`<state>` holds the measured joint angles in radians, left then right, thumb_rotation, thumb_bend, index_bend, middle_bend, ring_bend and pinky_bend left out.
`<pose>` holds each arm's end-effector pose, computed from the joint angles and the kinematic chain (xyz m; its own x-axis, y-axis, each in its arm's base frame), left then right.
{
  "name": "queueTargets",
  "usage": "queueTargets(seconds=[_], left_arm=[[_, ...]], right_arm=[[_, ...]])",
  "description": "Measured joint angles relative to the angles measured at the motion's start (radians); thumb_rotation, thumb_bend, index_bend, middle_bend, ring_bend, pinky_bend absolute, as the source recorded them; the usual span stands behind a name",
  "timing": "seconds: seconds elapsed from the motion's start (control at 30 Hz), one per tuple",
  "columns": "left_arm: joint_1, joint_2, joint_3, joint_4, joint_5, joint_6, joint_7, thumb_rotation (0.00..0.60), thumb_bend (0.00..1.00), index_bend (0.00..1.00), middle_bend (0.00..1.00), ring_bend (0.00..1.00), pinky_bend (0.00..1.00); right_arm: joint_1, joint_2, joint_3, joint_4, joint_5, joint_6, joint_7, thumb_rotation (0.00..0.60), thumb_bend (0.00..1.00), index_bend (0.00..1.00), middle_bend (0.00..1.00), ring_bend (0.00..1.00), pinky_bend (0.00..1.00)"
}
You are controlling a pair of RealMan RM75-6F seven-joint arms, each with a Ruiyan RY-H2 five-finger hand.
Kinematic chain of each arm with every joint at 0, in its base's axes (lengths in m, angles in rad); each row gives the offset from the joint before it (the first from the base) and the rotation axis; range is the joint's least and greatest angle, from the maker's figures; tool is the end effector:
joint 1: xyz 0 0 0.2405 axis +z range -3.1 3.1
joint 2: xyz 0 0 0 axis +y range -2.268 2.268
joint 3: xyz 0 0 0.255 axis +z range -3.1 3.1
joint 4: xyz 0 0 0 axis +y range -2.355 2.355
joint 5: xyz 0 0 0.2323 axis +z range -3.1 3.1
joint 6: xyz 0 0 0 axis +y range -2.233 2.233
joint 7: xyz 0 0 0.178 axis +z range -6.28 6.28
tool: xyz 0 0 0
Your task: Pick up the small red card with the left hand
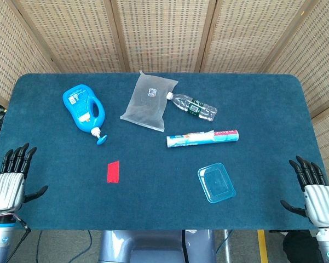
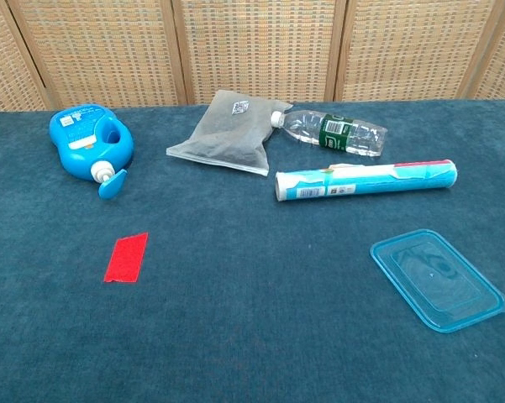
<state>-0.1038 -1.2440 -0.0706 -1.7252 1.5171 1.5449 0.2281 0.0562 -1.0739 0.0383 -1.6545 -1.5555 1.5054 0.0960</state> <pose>-0.2657 0.2226 0.1030 0.3827 -0.0731 0.9210 0.9213 -0.0442 -0.3863 -0.3103 -0.2045 0.1459 0.3119 -0.0084 0.9501 -0.9495 -0.0388 0.3114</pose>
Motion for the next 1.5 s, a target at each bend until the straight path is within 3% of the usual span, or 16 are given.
queueTargets(seconds=[0.43,0.63,0.83,1.17,1.5], left_arm=[[-0.015,-0.015,0.025,-0.013,0.032,-0.035,0.010,0.600,0.09,0.00,0.00,0.00,0.00],[-0.043,-0.040,0.033,-0.026,0.046,-0.081,0.048,0.600,0.23,0.00,0.00,0.00,0.00],[-0.095,-0.092,0.026,-0.038,0.044,-0.160,0.123,0.600,0.26,0.00,0.00,0.00,0.00],[-0.209,-0.261,-0.023,0.009,-0.135,-0.337,0.325,0.600,0.29,0.00,0.00,0.00,0.00],[-0.285,-0.375,-0.049,0.087,-0.266,-0.396,0.466,0.600,0.29,0.00,0.00,0.00,0.00]], right_arm=[[0.001,0.003,-0.002,-0.004,-0.003,-0.005,0.003,0.600,0.00,0.00,0.00,0.00,0.00],[0.000,0.007,-0.002,-0.006,-0.003,-0.003,0.013,0.600,0.00,0.00,0.00,0.00,0.00],[-0.003,0.013,-0.002,-0.004,-0.005,0.004,0.035,0.600,0.00,0.00,0.00,0.00,0.00],[-0.005,0.027,0.001,0.008,-0.003,0.009,0.091,0.600,0.00,0.00,0.00,0.00,0.00],[-0.006,0.033,0.002,0.016,-0.004,0.010,0.118,0.600,0.00,0.00,0.00,0.00,0.00]])
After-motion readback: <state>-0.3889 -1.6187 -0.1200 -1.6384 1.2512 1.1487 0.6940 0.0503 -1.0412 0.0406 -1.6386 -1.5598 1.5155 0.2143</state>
